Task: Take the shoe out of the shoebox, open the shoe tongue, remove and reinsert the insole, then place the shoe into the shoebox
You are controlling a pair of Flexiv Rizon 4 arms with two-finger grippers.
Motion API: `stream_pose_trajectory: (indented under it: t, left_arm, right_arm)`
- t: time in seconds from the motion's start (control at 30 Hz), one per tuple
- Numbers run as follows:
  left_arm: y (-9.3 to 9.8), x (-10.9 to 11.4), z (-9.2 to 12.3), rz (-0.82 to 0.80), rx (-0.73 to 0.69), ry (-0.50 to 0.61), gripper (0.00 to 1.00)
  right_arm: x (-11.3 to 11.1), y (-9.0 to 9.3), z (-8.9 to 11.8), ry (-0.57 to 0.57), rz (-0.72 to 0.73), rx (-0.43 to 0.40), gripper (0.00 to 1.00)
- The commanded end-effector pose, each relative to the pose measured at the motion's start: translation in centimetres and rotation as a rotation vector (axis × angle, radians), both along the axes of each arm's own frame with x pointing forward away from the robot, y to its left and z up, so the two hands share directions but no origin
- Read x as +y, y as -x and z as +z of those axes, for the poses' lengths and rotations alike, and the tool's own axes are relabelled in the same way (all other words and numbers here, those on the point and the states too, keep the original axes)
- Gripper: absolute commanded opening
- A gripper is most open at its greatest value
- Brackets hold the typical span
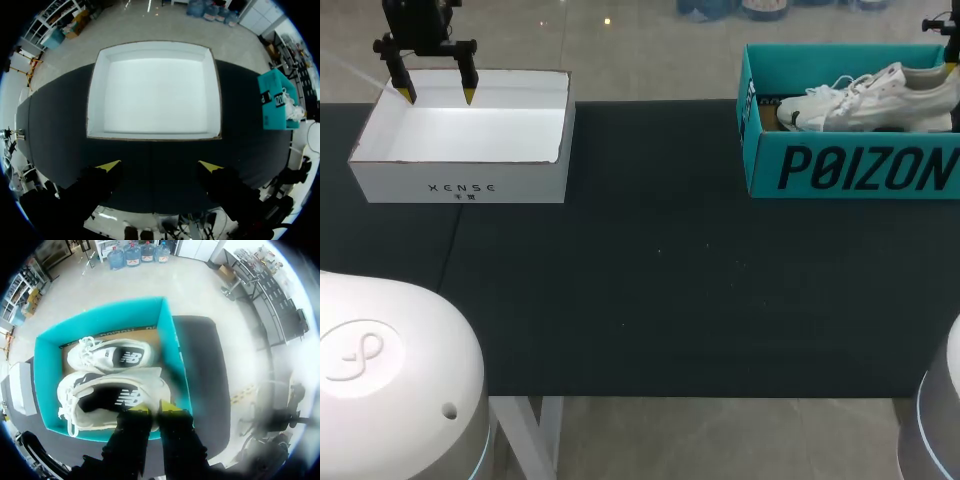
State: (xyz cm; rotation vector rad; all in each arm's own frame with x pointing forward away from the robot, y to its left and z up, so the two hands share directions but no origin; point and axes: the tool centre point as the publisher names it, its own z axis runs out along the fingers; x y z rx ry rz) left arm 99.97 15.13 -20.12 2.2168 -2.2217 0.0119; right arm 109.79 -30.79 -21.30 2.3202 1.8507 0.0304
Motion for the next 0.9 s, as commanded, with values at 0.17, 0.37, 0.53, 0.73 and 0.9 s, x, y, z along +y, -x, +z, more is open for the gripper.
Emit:
stream_pose_trajectory:
  t: [0.17, 0.37, 0.53, 0.73, 0.9]
  left_arm:
    - [0.2, 0.0, 0.0, 0.001, -0.003, -0.003, 1.0]
    - [0.2, 0.0, 0.0, 0.001, -0.003, -0.003, 1.0]
    - [0.2, 0.0, 0.0, 0.001, -0.003, -0.003, 1.0]
    - [0.2, 0.0, 0.0, 0.001, -0.003, -0.003, 1.0]
    - [0.2, 0.0, 0.0, 0.001, -0.003, -0.003, 1.0]
  right_arm:
    - [1.5, 2.2, 6.9, -0.002, 0.015, -0.065, 0.0]
    - [3.4, 4.7, 10.9, 0.002, 0.06, -0.162, 0.0]
    - [5.3, 8.0, 11.9, -0.002, 0.067, -0.191, 0.0]
    - [8.4, 13.7, 11.3, -0.042, 0.028, -0.179, 0.0]
    - [12.4, 18.6, 10.6, -0.063, -0.009, -0.16, 0.0]
